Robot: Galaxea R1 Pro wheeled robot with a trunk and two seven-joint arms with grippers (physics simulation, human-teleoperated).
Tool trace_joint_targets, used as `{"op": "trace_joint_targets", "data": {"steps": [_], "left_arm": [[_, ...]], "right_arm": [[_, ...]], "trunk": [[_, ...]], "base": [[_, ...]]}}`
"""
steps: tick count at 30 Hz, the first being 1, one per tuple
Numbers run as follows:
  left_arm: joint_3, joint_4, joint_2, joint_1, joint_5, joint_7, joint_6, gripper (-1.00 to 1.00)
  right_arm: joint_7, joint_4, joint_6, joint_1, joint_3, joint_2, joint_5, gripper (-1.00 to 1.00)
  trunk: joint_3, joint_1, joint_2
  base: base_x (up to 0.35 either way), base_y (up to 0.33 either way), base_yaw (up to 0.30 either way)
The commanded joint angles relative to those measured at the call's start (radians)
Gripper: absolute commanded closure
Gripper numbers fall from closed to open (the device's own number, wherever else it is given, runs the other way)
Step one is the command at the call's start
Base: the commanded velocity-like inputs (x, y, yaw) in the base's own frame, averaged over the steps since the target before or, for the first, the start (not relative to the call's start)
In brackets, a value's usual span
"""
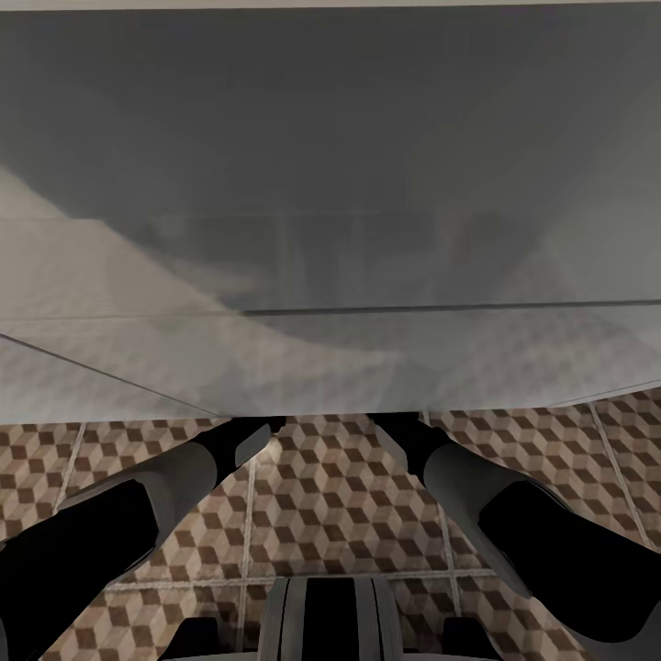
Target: Take the four mousetraps from the cabinet in the bathroom and place them on the bathroom floor. Make sure all four end up on the same floor surface, and ensure that at least two of them are either under or directly next to the same bathroom sink.
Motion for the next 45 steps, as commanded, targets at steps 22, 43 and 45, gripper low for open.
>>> {"op": "trace_joint_targets", "data": {"steps": [22, 43, 45], "left_arm": [[-0.007, -0.012, 0.005, -0.001, 0.004, 0.005, -0.065, -1.00], [-0.007, -0.013, 0.006, -0.001, 0.004, 0.005, -0.068, -1.00], [-0.007, -0.013, 0.006, -0.001, 0.004, 0.005, -0.068, -1.00]], "right_arm": [[-0.006, -0.001, 0.006, -0.001, 0.009, 0.000, -0.006, -1.00], [-0.006, 0.000, 0.006, -0.001, 0.009, 0.000, -0.006, -1.00], [-0.006, 0.000, 0.006, -0.001, 0.009, 0.000, -0.006, -1.00]], "trunk": [[-0.001, 0.000, 0.000], [-0.001, 0.000, 0.000], [-0.001, 0.000, 0.000]], "base": [[0.000, 0.000, 0.000], [0.000, 0.000, 0.000], [0.000, 0.000, 0.000]]}}
